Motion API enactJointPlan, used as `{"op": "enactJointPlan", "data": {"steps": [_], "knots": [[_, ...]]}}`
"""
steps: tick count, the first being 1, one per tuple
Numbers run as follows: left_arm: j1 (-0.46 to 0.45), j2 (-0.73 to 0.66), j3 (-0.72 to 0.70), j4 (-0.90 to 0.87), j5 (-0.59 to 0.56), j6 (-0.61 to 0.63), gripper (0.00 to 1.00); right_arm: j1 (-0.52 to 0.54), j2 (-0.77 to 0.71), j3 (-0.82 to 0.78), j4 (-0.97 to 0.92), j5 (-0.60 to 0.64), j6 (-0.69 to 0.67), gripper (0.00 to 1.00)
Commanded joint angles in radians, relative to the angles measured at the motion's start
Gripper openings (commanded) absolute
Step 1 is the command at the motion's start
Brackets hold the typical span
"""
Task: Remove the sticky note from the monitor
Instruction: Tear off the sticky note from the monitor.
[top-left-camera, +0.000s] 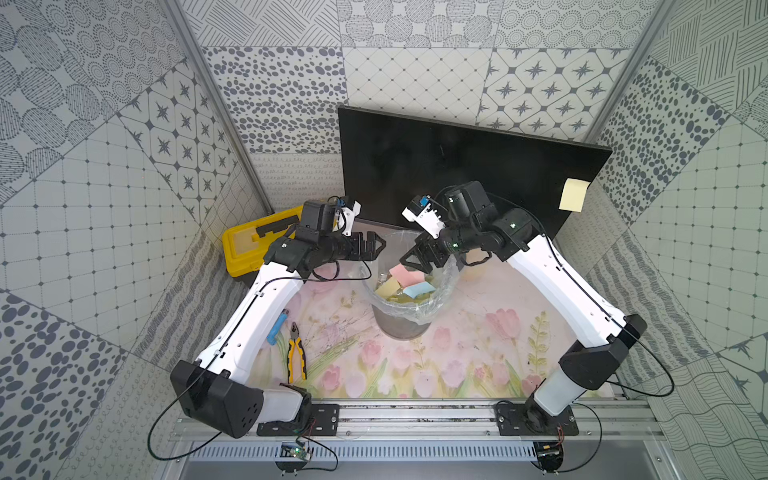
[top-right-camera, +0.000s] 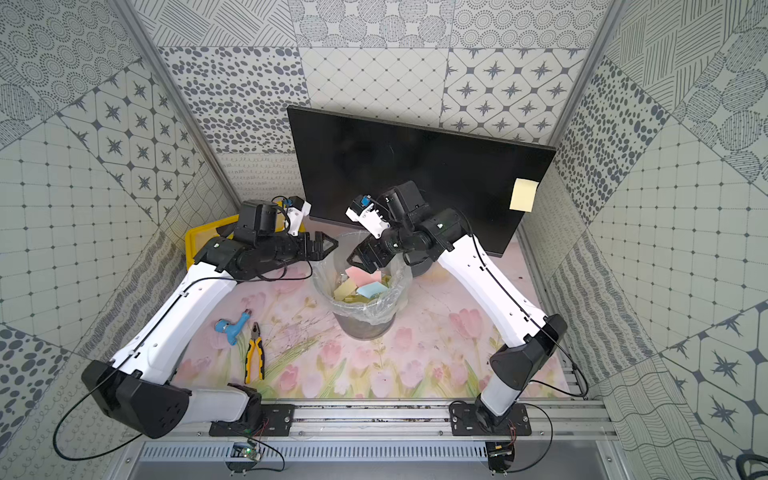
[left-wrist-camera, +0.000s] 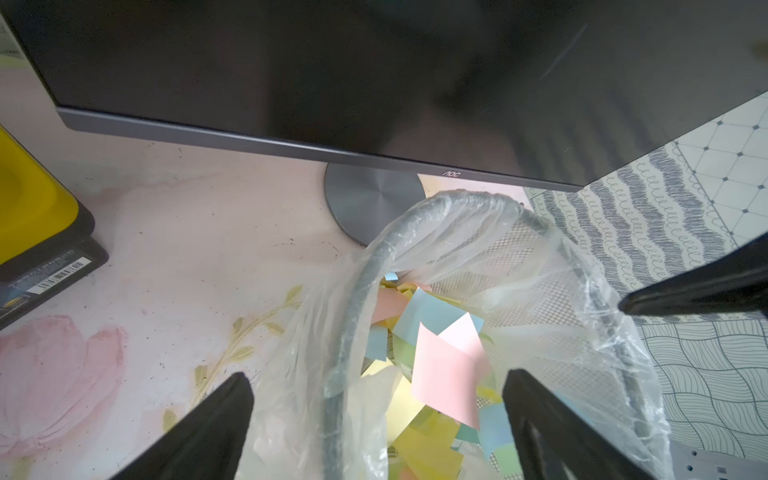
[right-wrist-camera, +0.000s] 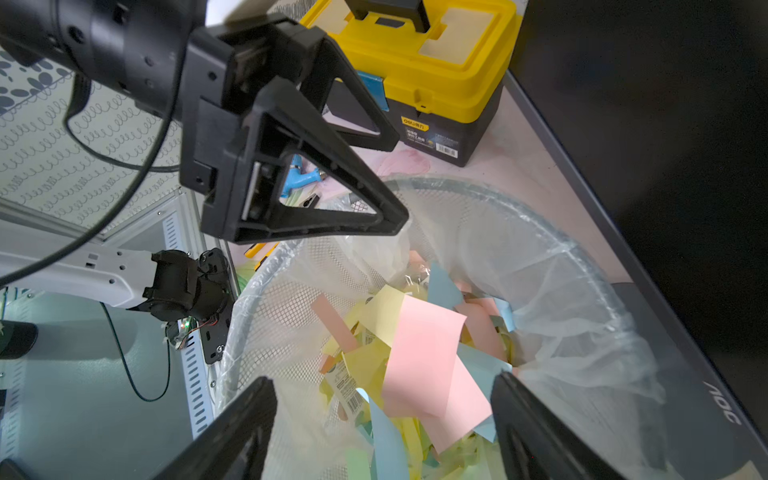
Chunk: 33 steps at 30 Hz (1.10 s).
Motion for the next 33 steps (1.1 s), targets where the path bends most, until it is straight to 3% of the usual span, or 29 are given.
{"op": "enactJointPlan", "data": {"steps": [1,10,16,25,33], "knots": [[0.009,-0.028,0.007,0.17,-0.026,0.036,0.99,-0.03,-0.068,0.046,0.039,0.061,0.056,0.87],[0.008,-0.007,0.04,0.43,0.055,0.009,0.99,-0.135,-0.213,0.051,0.045,0.189,0.112,0.94],[-0.025,0.065,0.104,0.544,0.103,0.014,0.99,-0.276,-0.328,0.012,0.062,0.229,0.184,0.97],[-0.139,0.198,0.196,0.655,0.13,0.088,0.99,-0.561,-0.468,-0.029,0.093,0.124,0.228,0.97],[-0.201,0.3,0.318,0.648,0.157,0.13,0.99,-0.883,-0.505,-0.091,0.122,-0.072,0.298,0.97]]}}
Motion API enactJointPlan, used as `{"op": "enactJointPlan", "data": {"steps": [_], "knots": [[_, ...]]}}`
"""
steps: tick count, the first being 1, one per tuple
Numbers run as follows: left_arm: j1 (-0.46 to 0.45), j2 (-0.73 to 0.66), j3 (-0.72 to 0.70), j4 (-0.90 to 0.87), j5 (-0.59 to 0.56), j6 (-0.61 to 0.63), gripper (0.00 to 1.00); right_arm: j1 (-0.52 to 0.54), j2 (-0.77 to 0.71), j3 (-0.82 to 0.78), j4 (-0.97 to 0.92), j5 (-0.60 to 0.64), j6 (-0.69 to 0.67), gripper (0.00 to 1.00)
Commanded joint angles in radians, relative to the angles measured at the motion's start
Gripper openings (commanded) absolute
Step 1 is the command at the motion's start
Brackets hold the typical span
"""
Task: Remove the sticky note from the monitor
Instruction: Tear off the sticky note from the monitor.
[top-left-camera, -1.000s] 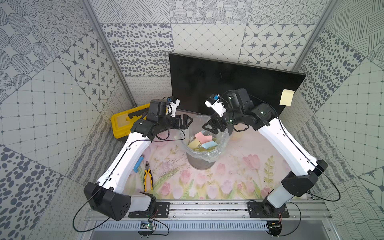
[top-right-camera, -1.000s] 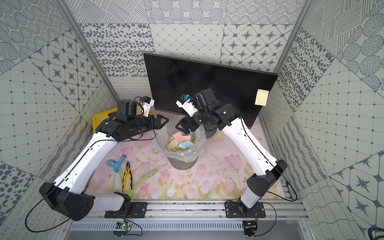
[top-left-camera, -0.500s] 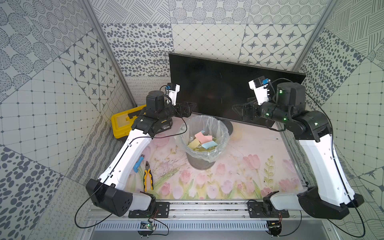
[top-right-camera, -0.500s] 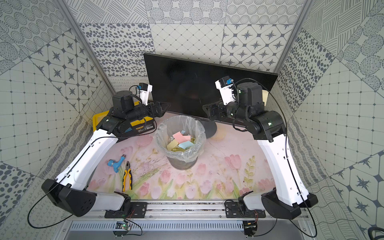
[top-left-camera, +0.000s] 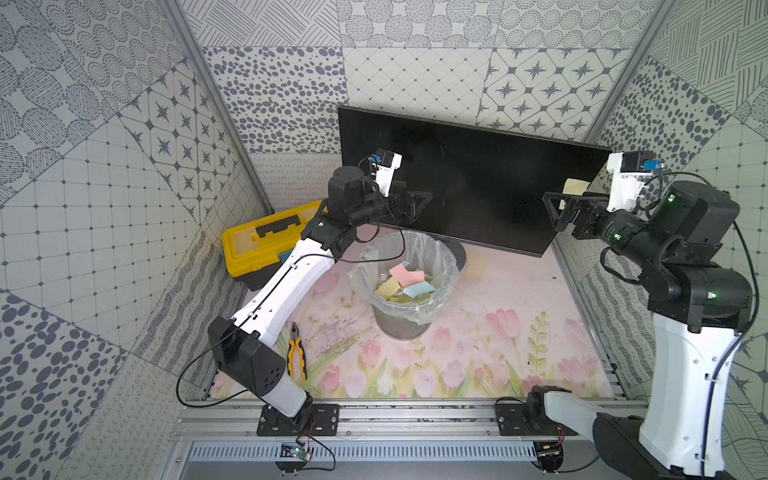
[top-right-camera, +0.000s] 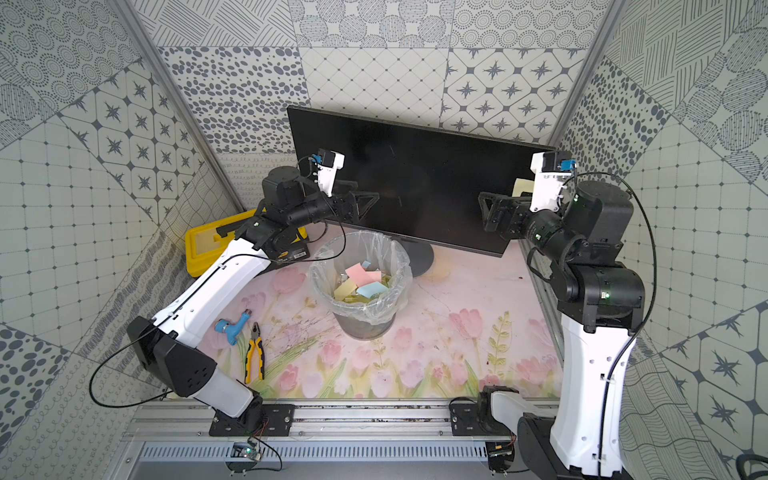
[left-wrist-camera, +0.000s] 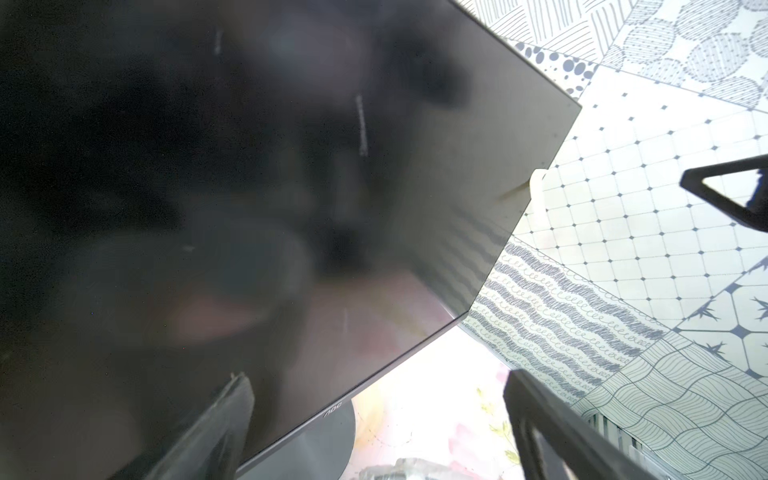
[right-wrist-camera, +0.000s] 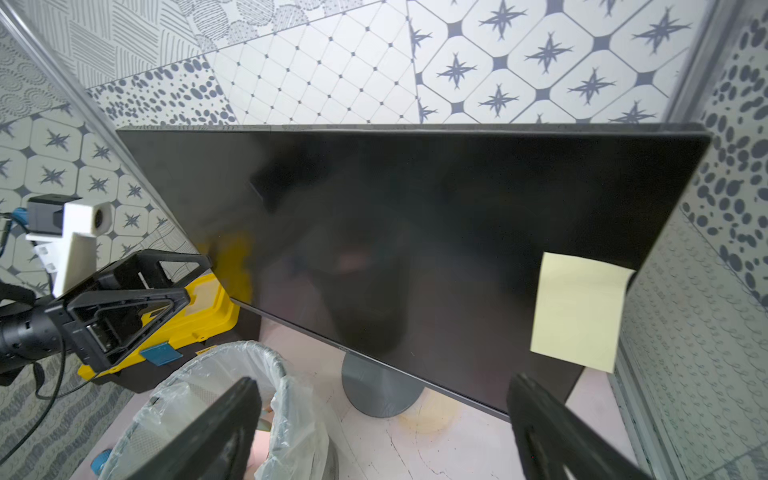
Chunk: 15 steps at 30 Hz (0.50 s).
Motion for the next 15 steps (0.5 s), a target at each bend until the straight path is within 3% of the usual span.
{"op": "enactJointPlan", "data": {"steps": [1,5,8,12,15], "knots": [[-0.036,0.051,0.066,0.089,0.05,0.072,0.99,-0.116,-0.016,-0.062,0.075,-0.138,0.066,0.97],[-0.071,0.105,0.13,0.054,0.036,0.112,0.99,-0.369,-0.032,-0.148,0.166,-0.308,0.173,0.97],[-0.094,0.15,0.179,0.013,0.037,0.145,0.99,-0.504,-0.071,-0.298,0.408,-0.422,0.369,0.96],[-0.115,0.196,0.224,-0.01,0.042,0.157,0.99,-0.627,-0.09,-0.488,0.69,-0.522,0.656,0.93],[-0.123,0.226,0.248,-0.018,0.045,0.157,0.99,-0.655,-0.078,-0.529,0.733,-0.544,0.694,0.91]]}}
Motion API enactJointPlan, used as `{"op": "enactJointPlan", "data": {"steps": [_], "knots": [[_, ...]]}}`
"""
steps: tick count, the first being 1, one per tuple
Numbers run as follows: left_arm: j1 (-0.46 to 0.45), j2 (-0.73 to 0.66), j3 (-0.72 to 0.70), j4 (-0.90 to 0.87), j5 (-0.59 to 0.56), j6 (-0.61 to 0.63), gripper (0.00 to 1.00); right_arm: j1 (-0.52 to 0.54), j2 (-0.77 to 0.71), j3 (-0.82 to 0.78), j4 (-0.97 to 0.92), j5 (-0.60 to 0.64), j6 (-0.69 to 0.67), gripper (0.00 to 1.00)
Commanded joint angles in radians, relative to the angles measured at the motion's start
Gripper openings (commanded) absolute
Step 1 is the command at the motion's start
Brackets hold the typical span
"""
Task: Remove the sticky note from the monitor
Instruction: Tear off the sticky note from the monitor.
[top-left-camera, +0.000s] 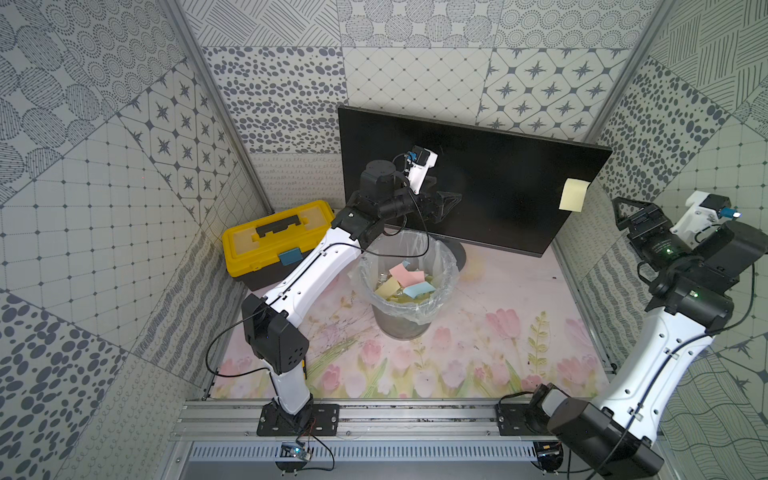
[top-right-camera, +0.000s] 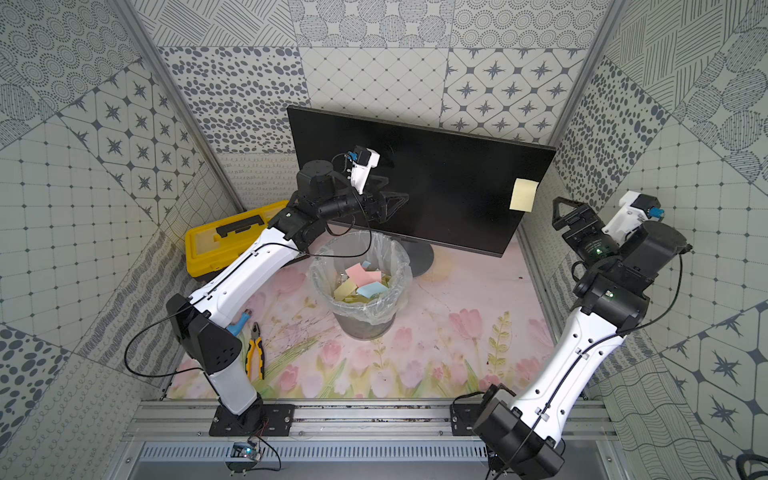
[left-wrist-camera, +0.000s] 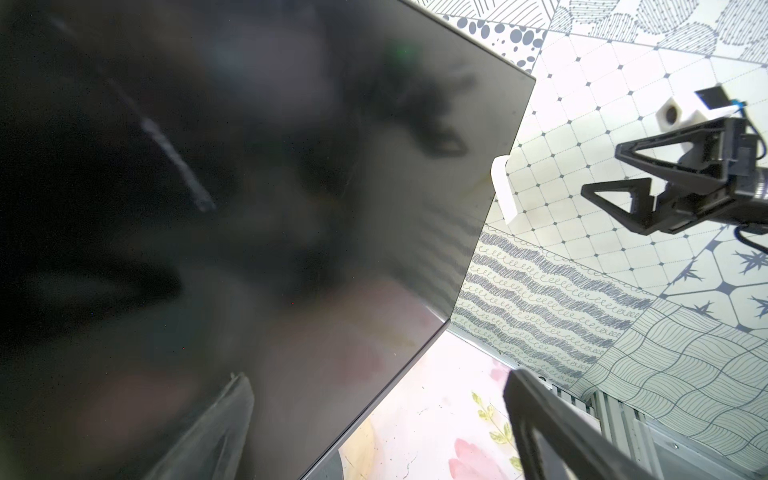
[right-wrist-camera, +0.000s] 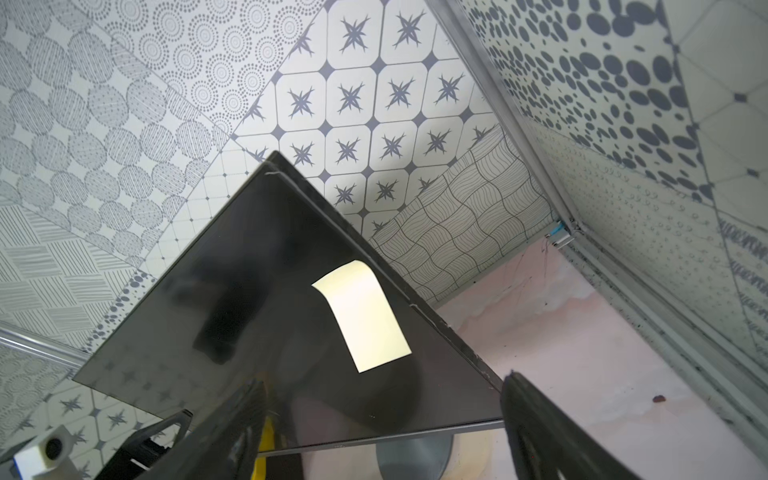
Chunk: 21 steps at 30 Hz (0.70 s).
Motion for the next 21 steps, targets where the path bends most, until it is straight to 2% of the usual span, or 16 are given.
{"op": "enactJointPlan", "data": {"steps": [1,4,8,10,15,21], "knots": [[-0.019,0.048,0.053,-0.009,0.036,0.056,0.99,-0.016,-0.003,-0.032,0.22,-0.094,0.148,0.91],[-0.021,0.073,0.072,-0.017,0.037,0.054,0.99,-0.019,0.008,-0.084,0.295,-0.111,0.189,0.91],[-0.02,0.094,0.077,-0.019,0.031,0.057,0.99,-0.019,0.018,-0.205,0.516,-0.154,0.361,0.91],[-0.02,0.102,0.08,-0.017,0.022,0.058,0.99,-0.016,0.031,-0.245,0.566,-0.178,0.417,0.92],[-0.02,0.117,0.084,-0.011,0.007,0.063,0.99,0.024,0.058,-0.262,0.52,-0.229,0.373,0.9],[-0.021,0.128,0.084,-0.021,-0.034,0.058,0.99,0.094,0.098,-0.28,0.548,-0.234,0.361,0.85]]}}
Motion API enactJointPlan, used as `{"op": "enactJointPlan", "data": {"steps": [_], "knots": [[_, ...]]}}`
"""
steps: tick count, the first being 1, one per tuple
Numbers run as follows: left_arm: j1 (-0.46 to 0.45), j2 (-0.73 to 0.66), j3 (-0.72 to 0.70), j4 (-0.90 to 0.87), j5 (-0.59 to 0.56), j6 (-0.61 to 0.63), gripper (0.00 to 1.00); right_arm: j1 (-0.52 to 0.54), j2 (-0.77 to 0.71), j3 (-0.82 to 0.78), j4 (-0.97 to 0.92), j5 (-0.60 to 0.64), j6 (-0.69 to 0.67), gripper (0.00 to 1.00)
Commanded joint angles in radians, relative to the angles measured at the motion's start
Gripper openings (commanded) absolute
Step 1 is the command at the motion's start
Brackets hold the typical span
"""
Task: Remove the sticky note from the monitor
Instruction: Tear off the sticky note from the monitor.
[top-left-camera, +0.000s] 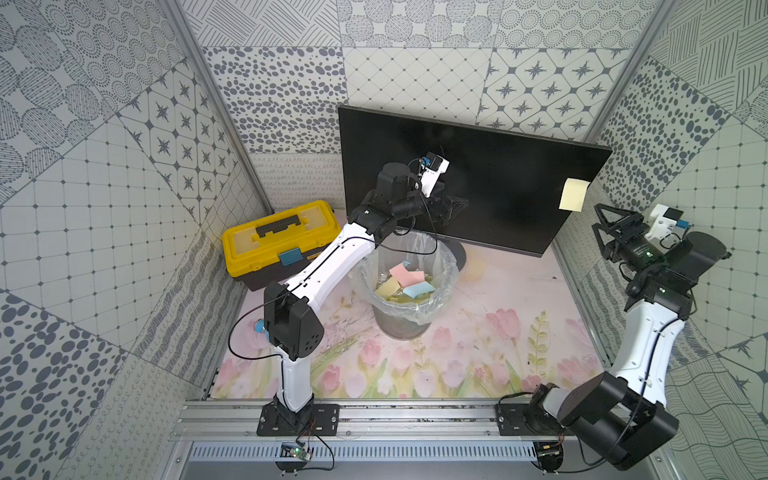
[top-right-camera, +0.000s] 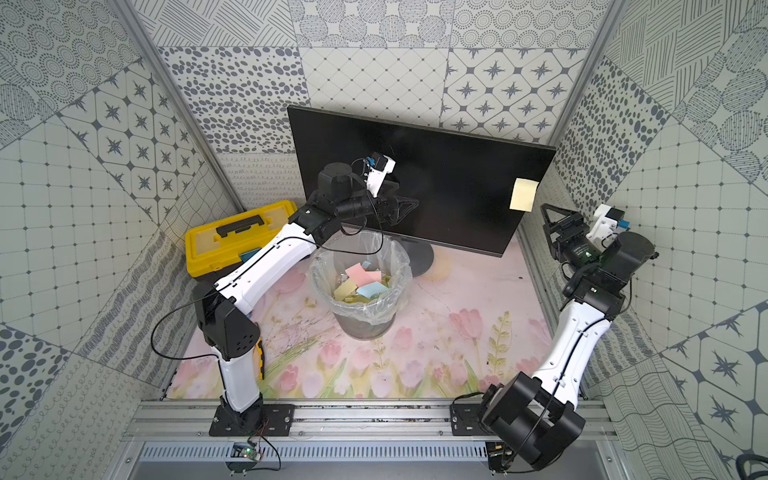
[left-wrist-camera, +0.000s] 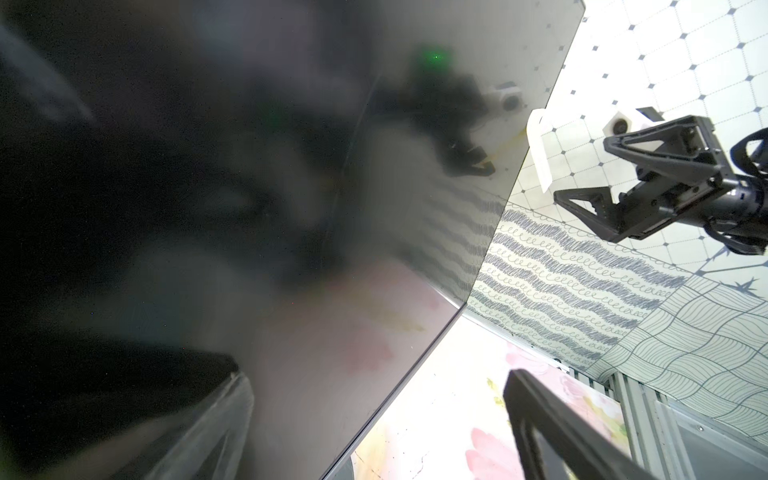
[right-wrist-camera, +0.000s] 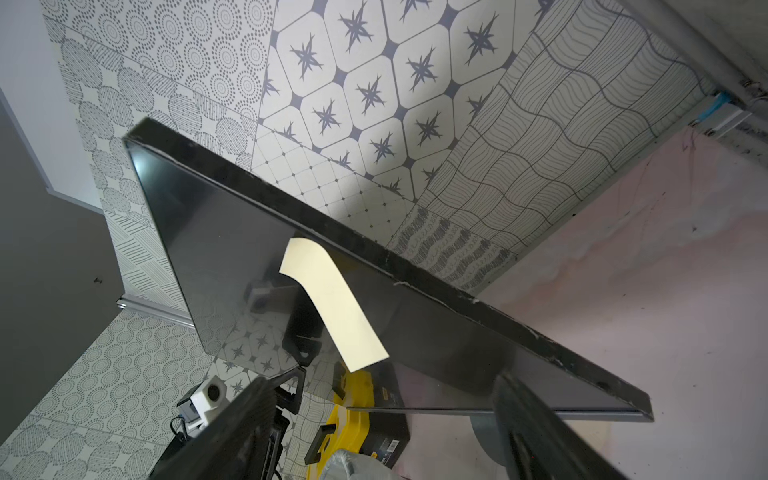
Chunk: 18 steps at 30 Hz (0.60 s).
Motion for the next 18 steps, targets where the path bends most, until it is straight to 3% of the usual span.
{"op": "enactJointPlan", "data": {"steps": [1,18], "knots": [[-0.012,0.012,0.014,-0.004,-0.046,0.016,0.99,0.031,0.027,-0.005,0.086,-0.02,0.002,0.84],[-0.012,0.031,0.019,0.009,-0.076,0.006,0.99,0.136,0.127,0.059,0.193,0.011,0.075,0.66]]}}
